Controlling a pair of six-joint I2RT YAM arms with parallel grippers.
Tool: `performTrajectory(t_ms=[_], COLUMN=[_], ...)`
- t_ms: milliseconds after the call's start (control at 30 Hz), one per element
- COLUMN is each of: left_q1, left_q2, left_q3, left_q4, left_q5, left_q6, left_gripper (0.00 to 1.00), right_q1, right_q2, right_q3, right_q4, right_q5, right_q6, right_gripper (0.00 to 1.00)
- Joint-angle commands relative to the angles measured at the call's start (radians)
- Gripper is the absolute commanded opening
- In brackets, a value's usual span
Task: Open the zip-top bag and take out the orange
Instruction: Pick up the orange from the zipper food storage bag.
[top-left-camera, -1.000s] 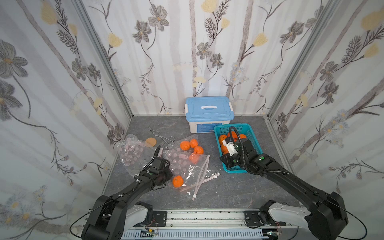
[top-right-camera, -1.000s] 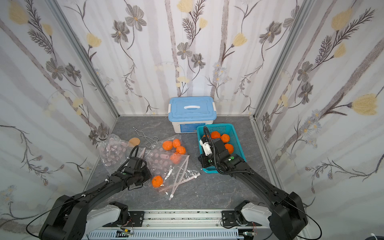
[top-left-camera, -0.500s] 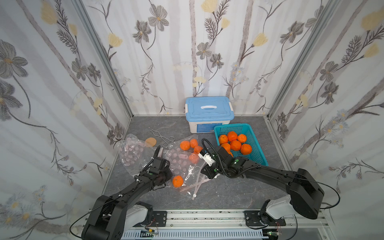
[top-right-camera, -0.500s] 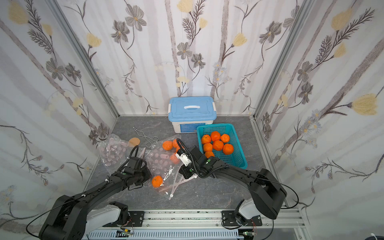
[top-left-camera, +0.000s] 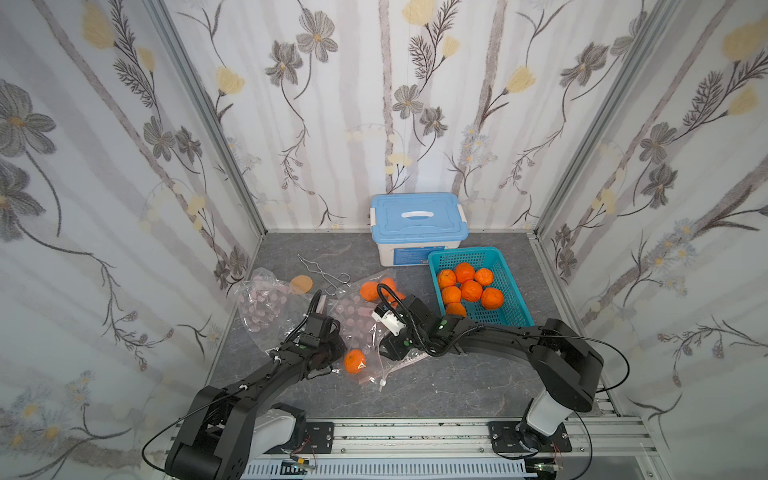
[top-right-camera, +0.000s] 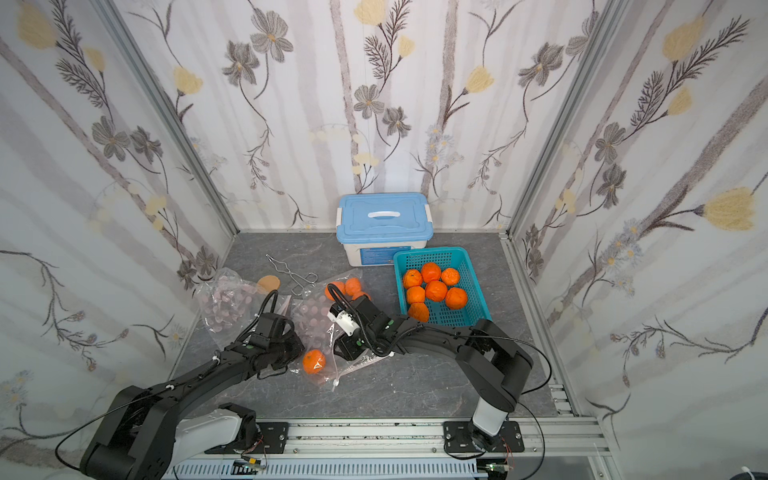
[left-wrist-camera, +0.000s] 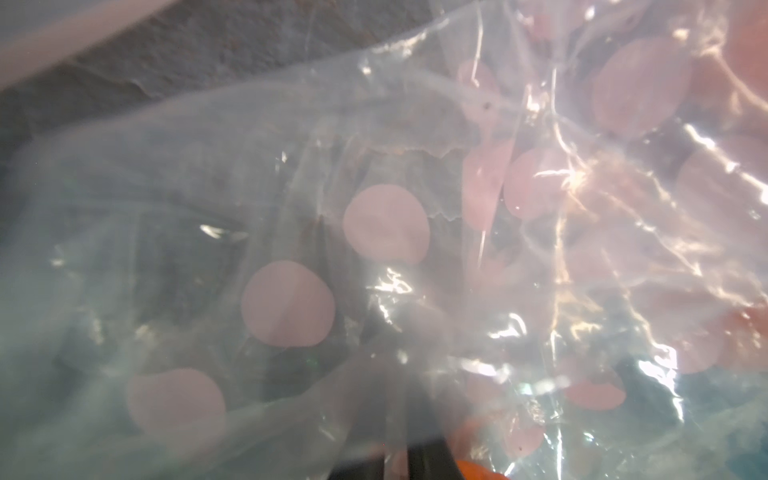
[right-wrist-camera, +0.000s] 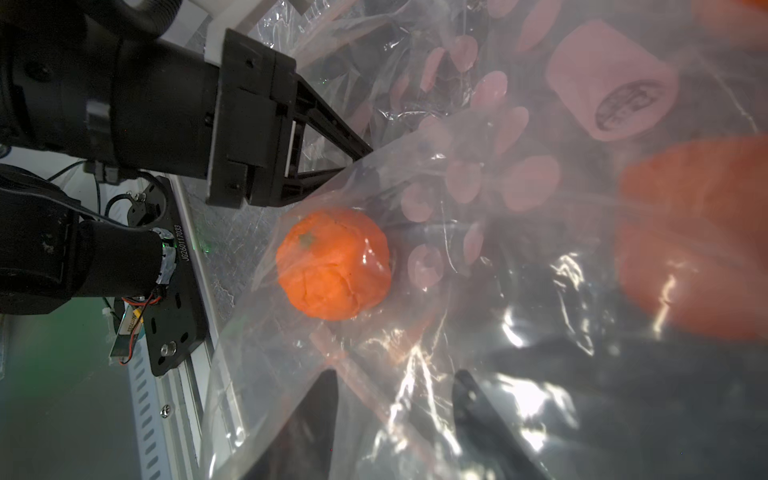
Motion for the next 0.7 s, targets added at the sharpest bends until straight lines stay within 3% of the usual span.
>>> performTrajectory(t_ms=[0,667], left_q1=[-0.001,-0.003], left_q2=[0.0,0.002], left_q3=[0.001,-0.007], left_q4=[-0.033,-0.028], left_q5=[0.011,0.011], left_q6=[-0.003,-0.004], left_gripper=[0.14,0.14], right_q1=[0.011,0.129], right_q2=[0.04,0.276], right_q3=[0.03,0.188], right_q4=[0.111,0.15], right_q5=[-0.019,-0.013], right_q6=[-0.012,-0.053], right_gripper=[0.51,0.71])
